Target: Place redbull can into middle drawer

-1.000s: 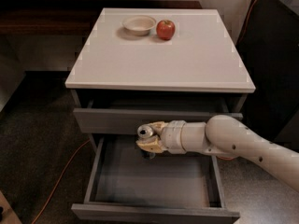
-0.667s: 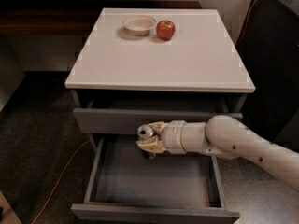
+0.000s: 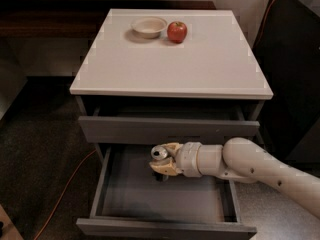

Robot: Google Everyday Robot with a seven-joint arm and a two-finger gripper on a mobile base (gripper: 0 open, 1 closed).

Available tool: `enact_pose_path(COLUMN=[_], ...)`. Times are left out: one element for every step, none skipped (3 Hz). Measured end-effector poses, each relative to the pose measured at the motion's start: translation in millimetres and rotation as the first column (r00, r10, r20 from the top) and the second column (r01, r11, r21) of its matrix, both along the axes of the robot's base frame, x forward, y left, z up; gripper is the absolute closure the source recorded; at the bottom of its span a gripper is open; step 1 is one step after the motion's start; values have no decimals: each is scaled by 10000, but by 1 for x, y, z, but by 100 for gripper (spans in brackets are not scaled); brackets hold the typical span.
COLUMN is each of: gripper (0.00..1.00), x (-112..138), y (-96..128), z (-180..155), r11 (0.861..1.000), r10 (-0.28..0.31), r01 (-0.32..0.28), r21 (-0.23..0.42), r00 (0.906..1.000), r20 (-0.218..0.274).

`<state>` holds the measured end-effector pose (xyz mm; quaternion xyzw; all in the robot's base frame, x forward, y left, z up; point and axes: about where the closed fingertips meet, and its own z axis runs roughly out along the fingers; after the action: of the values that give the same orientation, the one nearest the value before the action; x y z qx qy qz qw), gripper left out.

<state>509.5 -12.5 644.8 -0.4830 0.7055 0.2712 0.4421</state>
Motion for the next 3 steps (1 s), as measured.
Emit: enact_pose_path(gripper=[100,100,100], x=[-8,-7,-2], y=[-2,-6,-9], z=[-33,-70,-104], r11=[9988,9965,9957], r10=[127,250,437], r01=[-124,-240,-429], r21=[464,801,825], r00=[9999,9996,9990], r20=[-67,-111,-75])
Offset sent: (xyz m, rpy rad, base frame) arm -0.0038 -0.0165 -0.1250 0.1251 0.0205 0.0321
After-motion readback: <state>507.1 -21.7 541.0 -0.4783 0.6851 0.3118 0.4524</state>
